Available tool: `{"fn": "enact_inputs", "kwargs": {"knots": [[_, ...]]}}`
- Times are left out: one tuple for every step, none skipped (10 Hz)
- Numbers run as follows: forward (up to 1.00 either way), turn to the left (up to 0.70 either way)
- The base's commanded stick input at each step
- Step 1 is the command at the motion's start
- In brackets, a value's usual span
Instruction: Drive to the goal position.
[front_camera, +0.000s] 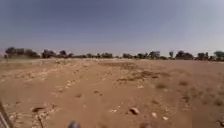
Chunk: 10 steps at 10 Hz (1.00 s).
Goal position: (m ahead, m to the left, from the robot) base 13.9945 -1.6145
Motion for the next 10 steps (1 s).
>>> {"fn": "enact_inputs", "kwargs": {"knots": [[0.50, 0.00], [0.50, 0.00], [0.50, 0.00], [0.50, 0.00], [0.50, 0.00], [0.50, 0.00], [0.50, 0.00], [0.50, 0.00], [0.50, 0.00], [0.50, 0.00]]}}
